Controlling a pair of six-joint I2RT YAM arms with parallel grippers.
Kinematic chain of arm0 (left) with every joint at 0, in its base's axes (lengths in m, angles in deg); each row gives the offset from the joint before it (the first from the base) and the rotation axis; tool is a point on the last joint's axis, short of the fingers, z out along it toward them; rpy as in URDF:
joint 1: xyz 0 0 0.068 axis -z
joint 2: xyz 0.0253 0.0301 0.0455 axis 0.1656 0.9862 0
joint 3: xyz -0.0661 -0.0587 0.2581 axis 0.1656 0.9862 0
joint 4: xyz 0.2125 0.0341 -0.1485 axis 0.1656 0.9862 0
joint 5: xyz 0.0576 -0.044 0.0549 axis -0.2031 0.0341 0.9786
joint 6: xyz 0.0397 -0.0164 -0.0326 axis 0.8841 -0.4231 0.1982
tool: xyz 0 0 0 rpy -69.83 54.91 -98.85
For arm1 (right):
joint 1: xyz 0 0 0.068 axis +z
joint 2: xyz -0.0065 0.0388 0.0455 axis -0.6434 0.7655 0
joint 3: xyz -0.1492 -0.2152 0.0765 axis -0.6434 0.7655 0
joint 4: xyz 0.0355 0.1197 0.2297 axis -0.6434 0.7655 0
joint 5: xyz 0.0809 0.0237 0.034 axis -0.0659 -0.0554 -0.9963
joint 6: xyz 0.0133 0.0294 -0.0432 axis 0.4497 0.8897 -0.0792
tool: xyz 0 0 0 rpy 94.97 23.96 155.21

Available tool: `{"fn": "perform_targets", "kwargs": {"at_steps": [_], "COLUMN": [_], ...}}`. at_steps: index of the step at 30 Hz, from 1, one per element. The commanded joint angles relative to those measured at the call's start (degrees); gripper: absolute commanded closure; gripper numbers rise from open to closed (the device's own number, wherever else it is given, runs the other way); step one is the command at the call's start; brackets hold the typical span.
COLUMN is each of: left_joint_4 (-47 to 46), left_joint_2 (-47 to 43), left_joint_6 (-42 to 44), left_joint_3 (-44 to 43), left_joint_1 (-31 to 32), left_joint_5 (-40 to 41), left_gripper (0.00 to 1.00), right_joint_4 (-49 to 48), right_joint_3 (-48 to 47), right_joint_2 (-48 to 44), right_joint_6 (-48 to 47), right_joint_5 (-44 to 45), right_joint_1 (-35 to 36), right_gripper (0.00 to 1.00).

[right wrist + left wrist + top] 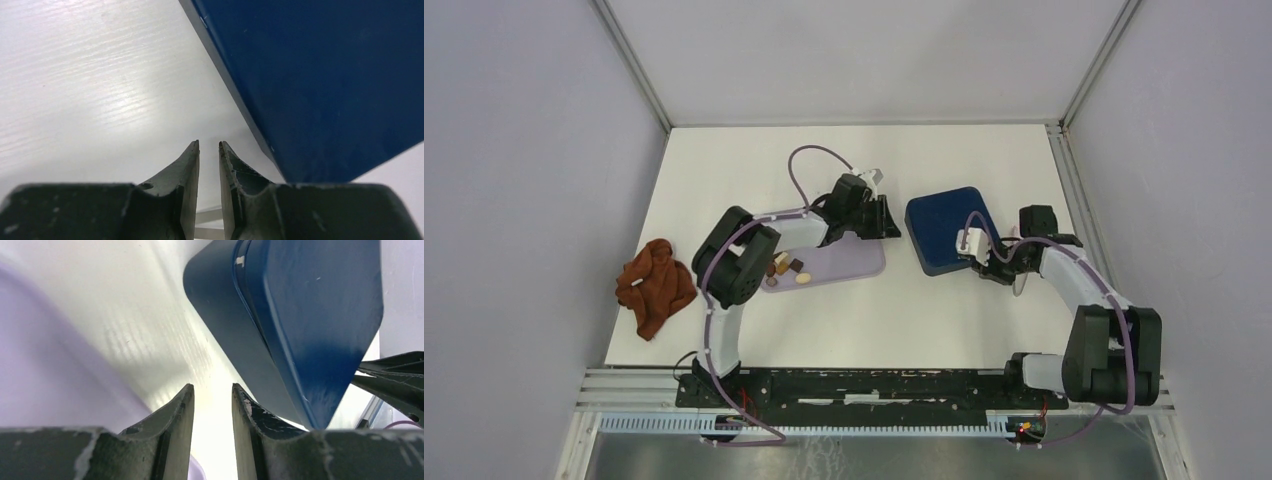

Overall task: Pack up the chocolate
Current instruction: Close the box lid on the packing box, then adjust the packing box at the center of the board.

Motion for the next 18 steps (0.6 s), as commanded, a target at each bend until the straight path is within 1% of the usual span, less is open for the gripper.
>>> {"fn": "perform_targets", "kwargs": {"at_steps": [1,2,4,6,8,10,12,15,16,18], "left_joint_4": [-2.8,-2.8,-2.8,-3.0,-3.8,-5.6,-9.3,-12.0,-12.5,-13.6], "left_joint_2": [-10.1,-11.1,-12.3,-13.3,-14.7,-17.4,-21.5,-26.8,-27.9,-29.9], "left_joint_6": [3.9,4.0,4.0,3.0,1.2,-0.5,-2.1,-3.5,-3.9,-5.0], "left_joint_3": [3.4,3.5,3.4,3.5,5.1,8.4,14.3,18.8,19.5,20.9], "left_joint_1": [-1.1,-1.2,-1.3,-1.3,-1.2,-1.1,-1.0,-0.9,-0.8,-0.5], "left_joint_5": [8.1,8.3,7.7,6.6,6.5,8.3,10.7,11.7,11.3,10.0], "left_gripper": [0.6,0.6,0.6,0.6,0.59,0.58,0.53,0.42,0.38,0.31], "right_joint_4": [6.6,7.4,7.2,4.6,-2.4,-9.6,-15.2,-23.3,-23.9,-21.6], "right_joint_3": [-1.2,-2.6,-6.8,-11.7,-13.7,-13.9,-14.2,-14.8,-15.9,-20.2], "right_joint_2": [-5.1,-5.5,-5.3,-4.0,-2.4,-0.8,1.4,5.7,8.4,14.5], "right_joint_6": [-2.8,-1.6,4.1,12.6,22.0,29.7,34.4,40.1,40.9,41.6], "right_joint_5": [-6.3,-7.6,-8.7,-8.9,-6.9,-2.6,0.6,7.3,8.1,7.4], "right_joint_1": [-3.1,-4.0,-6.3,-8.6,-10.2,-10.4,-10.4,-10.4,-10.4,-10.4], "right_gripper": [0.73,0.72,0.71,0.73,0.76,0.79,0.8,0.81,0.82,0.82]}}
